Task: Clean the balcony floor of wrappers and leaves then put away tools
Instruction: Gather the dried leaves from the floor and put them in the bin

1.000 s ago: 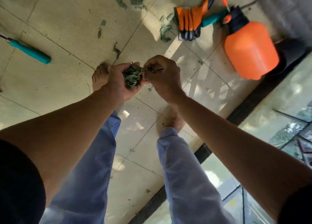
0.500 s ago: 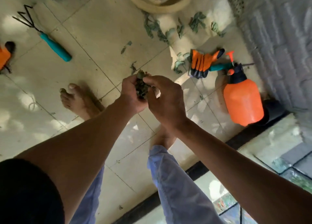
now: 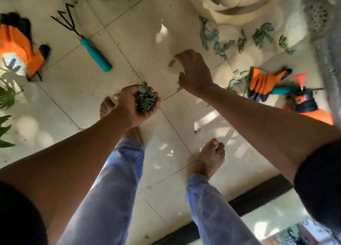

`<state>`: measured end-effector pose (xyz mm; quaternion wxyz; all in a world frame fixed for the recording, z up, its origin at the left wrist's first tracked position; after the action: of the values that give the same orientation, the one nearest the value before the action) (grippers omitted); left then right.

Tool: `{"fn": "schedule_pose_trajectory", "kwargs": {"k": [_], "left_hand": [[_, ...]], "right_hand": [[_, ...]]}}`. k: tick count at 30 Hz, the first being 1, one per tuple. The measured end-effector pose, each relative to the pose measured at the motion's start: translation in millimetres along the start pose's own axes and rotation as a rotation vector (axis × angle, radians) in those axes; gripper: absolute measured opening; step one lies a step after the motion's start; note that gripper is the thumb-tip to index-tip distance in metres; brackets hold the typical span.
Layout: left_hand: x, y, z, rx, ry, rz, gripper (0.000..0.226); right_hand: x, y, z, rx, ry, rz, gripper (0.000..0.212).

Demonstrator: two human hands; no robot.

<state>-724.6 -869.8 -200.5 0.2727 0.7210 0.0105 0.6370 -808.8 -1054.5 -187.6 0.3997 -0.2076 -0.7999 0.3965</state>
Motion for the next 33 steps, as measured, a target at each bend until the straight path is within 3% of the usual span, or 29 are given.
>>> {"fn": "schedule_pose_trajectory", "kwargs": {"k": [4, 11, 16, 21, 28, 31, 33], "left_hand": [[-0.5, -15.6, 19.6, -0.073, -0.008, -0.017, 0.022], [-9.3, -34.2, 33.1, -0.042, 0.025, 0.015, 0.018], [-12.7, -33.7, 21.7, -0.051, 0.009, 0.009, 0.016], [-16.9, -38.4, 10.0, -0.028, -0.015, 0.086, 0.023], [-7.5, -16.4, -4.2, -0.04, 0.004, 0.081, 0.032], [-3.3, -11.8, -10.7, -0.11, -0.01, 0.108, 0.03], [-2.3, -8.2, -15.8, -0.11, -0.007, 0.112, 0.028]], "right_hand": [[-23.7, 23.8, -27.1, 0.2, -0.217, -0.094, 0.074], [20.0, 45.4, -10.5, 0.268, -0.254, -0.092, 0.073], [48.6, 51.3, 8.2, 0.151, -0.168, 0.014, 0.038], [47.7, 57.6, 18.8, -0.008, -0.076, 0.027, 0.016], [38.2, 46.4, 31.2, -0.138, 0.125, 0.012, 0.015], [43.2, 27.3, 35.0, -0.323, 0.236, 0.084, 0.01], [53.2, 6.4, 21.6, -0.499, 0.213, 0.134, 0.007]]}}
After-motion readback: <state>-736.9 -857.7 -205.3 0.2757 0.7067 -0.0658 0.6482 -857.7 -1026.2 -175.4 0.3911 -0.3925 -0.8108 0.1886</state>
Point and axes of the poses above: each hand's wrist, its own x-axis away from the middle knuckle, its own y-axis out of the palm, z = x × y, the point moved 10 cm from there along -x, towards the middle knuckle, and after that the axes turned 3 degrees about -z, right-handed, at the moved point
